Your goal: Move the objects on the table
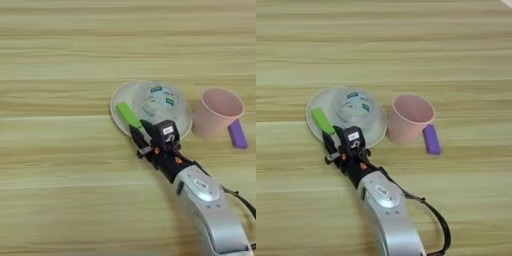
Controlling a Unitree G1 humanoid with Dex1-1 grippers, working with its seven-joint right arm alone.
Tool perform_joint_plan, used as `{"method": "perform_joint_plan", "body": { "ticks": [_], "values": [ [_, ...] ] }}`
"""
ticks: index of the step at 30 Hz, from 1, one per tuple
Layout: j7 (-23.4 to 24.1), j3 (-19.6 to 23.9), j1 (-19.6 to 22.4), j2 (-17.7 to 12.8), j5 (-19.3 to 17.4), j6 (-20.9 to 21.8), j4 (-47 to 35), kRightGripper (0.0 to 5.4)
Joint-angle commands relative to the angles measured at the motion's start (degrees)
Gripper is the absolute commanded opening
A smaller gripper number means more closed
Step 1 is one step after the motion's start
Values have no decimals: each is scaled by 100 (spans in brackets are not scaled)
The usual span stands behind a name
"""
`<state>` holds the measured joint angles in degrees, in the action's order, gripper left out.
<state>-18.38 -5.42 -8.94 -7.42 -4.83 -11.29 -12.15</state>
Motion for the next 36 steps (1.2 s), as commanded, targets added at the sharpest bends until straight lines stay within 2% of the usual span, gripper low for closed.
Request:
{"method": "perform_joint_plan", "body": {
  "ticks": [1,15,16,27,35,36],
  "values": [
    [49,120,369,11,-117,49,-27,138],
    [80,125,466,11,-116,22,225,138],
    [79,125,462,8,-116,23,216,177],
    [59,78,413,-18,-95,43,80,294],
    [-111,-286,245,-210,59,4,-771,375],
    [-129,-322,238,-222,74,-15,-867,398]
  ]
}}
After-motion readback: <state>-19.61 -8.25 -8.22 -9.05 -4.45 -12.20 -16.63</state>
